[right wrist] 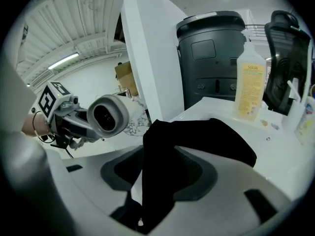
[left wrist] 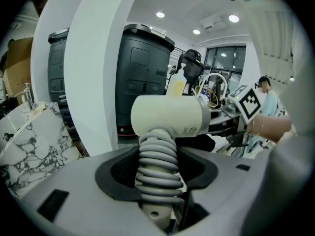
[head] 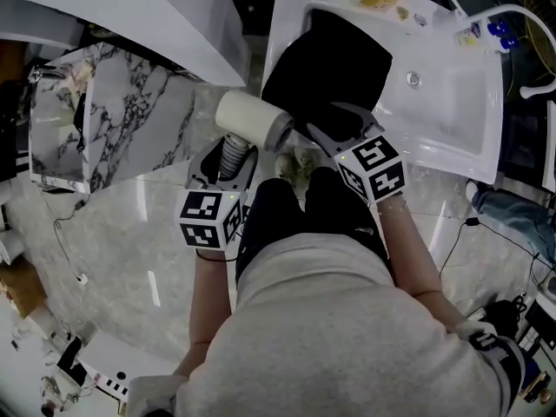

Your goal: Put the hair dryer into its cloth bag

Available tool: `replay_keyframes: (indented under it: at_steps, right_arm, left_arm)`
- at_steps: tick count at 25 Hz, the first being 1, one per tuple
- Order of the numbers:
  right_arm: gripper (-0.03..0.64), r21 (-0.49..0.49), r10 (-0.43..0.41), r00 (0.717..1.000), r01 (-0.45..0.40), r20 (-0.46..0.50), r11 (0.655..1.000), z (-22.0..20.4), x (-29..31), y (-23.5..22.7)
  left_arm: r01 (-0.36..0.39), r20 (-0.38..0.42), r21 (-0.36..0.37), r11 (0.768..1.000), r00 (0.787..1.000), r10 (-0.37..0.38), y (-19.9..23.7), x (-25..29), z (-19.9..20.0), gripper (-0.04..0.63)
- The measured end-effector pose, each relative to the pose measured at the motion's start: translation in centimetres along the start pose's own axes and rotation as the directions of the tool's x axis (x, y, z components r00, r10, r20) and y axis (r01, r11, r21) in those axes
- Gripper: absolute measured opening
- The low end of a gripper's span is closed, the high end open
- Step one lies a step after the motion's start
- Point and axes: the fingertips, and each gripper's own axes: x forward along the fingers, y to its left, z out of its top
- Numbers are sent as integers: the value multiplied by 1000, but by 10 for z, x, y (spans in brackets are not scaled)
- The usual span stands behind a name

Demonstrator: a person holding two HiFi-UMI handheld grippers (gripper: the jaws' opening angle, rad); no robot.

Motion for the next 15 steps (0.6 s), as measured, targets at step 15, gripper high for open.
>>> replay_keyframes:
  at_steps: [15]
  right_arm:
    - [14,102,-178,982,171,64,980,9,-10,-23]
  left_arm:
    - [205,-143,168,964,973,-182,-34,12,-24,230]
